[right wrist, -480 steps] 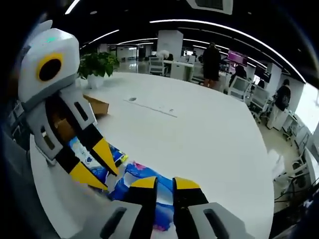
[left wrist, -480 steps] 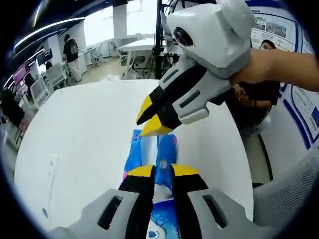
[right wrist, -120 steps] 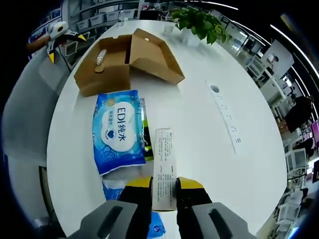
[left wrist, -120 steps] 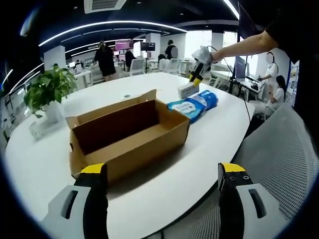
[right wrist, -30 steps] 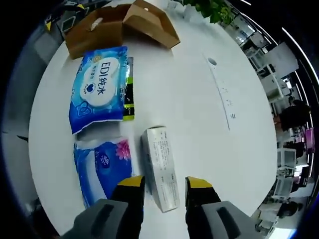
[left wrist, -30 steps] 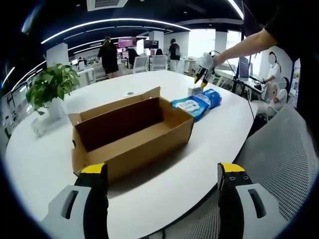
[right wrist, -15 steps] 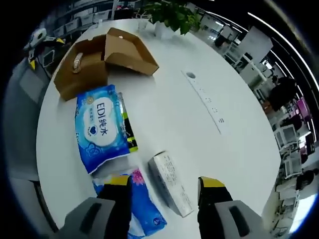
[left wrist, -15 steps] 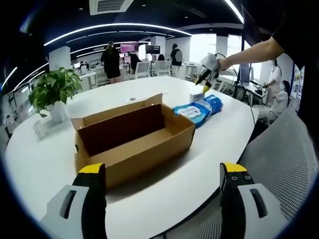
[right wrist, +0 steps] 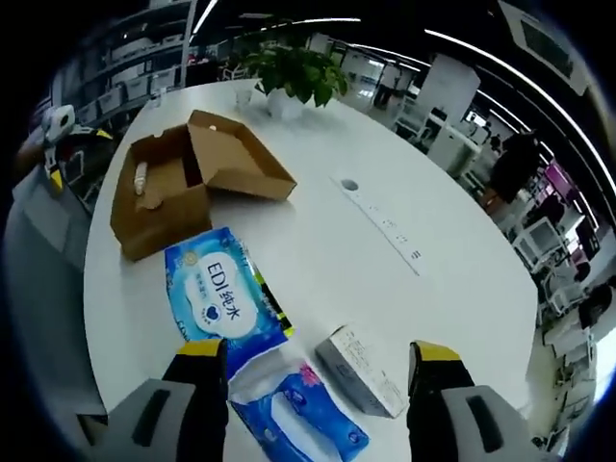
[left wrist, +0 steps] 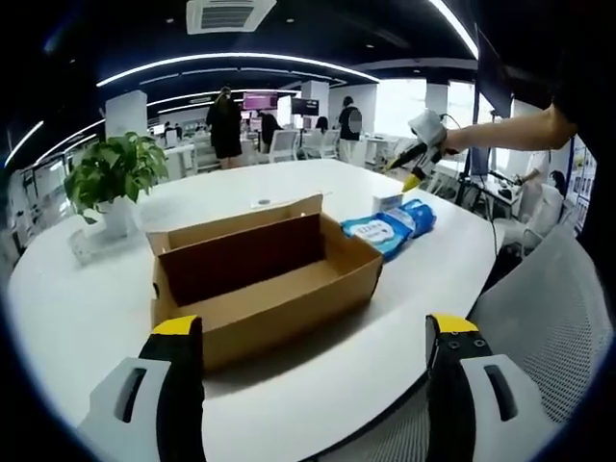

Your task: Operate the shoe box by opening the lid, removing the specified soft item, and placing it in the target area until the item is outside and the box remains undamaged.

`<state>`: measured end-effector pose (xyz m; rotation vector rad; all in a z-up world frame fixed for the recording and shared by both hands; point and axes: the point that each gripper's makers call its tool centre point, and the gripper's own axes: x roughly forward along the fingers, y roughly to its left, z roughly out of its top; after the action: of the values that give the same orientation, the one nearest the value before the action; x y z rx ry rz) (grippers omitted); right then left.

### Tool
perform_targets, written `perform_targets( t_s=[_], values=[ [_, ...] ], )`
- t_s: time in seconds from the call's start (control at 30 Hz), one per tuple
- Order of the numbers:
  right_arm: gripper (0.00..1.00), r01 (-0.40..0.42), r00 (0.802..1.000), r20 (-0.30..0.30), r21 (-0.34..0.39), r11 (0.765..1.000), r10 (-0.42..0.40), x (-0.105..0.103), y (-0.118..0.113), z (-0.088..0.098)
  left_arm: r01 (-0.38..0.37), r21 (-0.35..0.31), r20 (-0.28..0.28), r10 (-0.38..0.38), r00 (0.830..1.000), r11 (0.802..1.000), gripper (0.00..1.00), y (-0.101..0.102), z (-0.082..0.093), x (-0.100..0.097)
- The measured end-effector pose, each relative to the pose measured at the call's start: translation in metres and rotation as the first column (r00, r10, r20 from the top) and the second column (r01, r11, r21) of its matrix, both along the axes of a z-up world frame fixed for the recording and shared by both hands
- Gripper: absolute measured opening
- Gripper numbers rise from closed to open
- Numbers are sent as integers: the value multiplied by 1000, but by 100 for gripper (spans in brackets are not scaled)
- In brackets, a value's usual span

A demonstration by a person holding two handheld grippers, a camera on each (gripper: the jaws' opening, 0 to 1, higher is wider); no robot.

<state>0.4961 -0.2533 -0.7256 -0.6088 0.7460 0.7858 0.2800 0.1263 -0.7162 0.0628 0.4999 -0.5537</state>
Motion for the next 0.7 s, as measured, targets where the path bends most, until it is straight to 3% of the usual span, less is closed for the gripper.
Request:
perform_targets(
  t_s=[0.17, 0.23, 0.37, 0.47, 0.7],
  values=[
    [86, 40, 999, 19, 67, 997, -42, -17, 10, 6, 3, 1, -4, -3, 1000, 1000, 100, 0, -1, 0],
    [90, 45, 999, 21, 77, 996, -47, -23, 12, 6, 4, -40, -7, -5, 1000, 999, 100, -2, 3, 1],
    [95, 66, 997, 30, 98, 993, -69, -37, 16, 7, 0, -58, -21, -2, 1000, 998, 100, 0, 6, 4],
    [97, 87, 995, 34, 125, 988, -92, -45, 17, 9, -17, -155, -16, 15, 1000, 988, 100, -3, 20, 11],
    [99, 148, 987, 41, 178, 973, -158, -62, 18, 15, -7, -100, -3, 7, 1000, 995, 100, 10, 31, 31]
  ],
)
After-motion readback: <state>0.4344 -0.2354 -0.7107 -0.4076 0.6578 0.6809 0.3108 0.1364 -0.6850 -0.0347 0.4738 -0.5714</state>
